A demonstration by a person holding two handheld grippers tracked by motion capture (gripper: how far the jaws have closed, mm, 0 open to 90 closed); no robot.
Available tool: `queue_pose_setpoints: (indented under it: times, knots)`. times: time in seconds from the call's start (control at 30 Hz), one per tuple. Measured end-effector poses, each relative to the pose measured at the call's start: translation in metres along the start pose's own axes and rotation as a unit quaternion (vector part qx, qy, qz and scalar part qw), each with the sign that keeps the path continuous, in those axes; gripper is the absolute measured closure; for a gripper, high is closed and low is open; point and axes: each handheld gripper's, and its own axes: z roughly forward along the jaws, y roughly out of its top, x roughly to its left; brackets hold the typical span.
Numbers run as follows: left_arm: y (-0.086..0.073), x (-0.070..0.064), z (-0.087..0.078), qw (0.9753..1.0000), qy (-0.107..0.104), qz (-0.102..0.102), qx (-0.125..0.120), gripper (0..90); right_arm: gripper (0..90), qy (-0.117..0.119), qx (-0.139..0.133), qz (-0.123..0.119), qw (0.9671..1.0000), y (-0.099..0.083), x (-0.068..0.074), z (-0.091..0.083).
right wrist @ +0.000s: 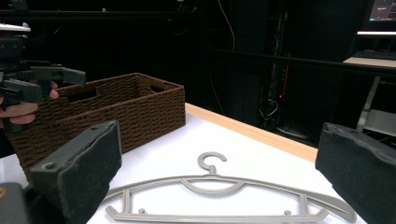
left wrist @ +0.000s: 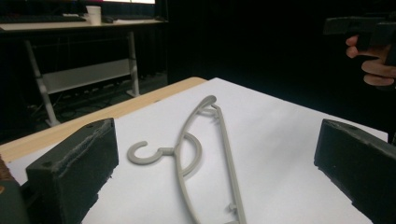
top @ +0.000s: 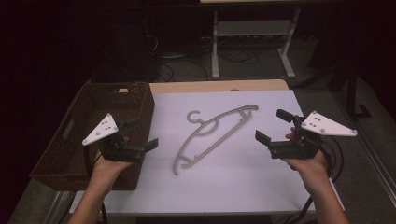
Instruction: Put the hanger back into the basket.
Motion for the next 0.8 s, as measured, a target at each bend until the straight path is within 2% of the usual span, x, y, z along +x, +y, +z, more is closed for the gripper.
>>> queue_pose_setpoints:
  times: [0.23, 0.47, 0.8]
  knots:
    - [0.000, -0.012, 0.011, 0.9995, -0.014, 0.007, 0.026, 0.0, 0.0, -0.004, 0.020, -0.002, 0.9998, -0.005, -0.001, 0.002]
    - [-0.003, -0.020, 0.024, 0.9985, -0.024, 0.001, 0.050, 0.0, 0.0, -0.008, 0.054, 0.004, 0.9985, -0.020, -0.002, 0.005]
    - [-0.014, -0.030, 0.054, 0.9946, -0.034, -0.002, 0.098, 0.0, 0.0, -0.009, 0.087, 0.009, 0.9961, -0.039, -0.005, 0.006]
